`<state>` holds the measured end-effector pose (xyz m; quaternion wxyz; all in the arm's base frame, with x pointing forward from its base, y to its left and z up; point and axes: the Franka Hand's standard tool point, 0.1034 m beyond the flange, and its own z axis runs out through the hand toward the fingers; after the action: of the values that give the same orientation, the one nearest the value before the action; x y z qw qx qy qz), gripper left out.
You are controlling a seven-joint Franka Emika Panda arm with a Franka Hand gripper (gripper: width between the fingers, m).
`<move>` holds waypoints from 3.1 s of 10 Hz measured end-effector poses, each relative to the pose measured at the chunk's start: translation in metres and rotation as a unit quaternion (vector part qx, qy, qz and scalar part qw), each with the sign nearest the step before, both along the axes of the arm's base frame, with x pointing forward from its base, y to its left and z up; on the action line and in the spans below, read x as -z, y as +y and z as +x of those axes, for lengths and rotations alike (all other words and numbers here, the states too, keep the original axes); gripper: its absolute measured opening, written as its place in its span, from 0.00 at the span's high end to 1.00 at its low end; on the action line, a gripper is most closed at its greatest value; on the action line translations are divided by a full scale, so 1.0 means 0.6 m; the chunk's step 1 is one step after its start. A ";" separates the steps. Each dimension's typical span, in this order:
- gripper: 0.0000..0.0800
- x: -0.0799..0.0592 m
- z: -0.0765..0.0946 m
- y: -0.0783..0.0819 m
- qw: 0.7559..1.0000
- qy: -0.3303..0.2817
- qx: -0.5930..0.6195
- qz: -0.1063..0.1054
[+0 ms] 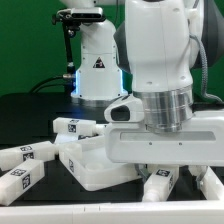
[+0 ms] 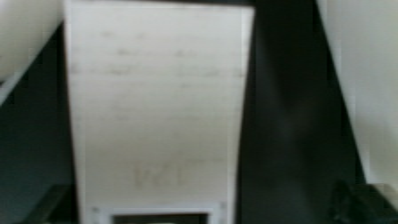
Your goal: Assemble desk
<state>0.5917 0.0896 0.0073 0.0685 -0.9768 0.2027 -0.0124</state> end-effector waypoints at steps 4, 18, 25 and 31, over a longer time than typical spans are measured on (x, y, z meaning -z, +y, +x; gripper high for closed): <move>0.67 -0.020 -0.001 -0.014 1.000 -0.002 -0.030 0.001; 0.67 -0.130 -0.153 0.032 0.994 -0.008 -0.111 0.001; 0.67 -0.102 -0.223 0.078 0.972 -0.031 -0.232 -0.024; 0.67 -0.031 -0.318 0.131 0.966 -0.045 -0.253 -0.024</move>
Offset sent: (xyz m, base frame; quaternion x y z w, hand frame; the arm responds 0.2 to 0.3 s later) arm -0.0194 -0.0168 0.0291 0.0143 -0.0346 -0.0342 0.9987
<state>0.4012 0.1681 0.0258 0.0551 -0.9961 -0.0542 -0.0432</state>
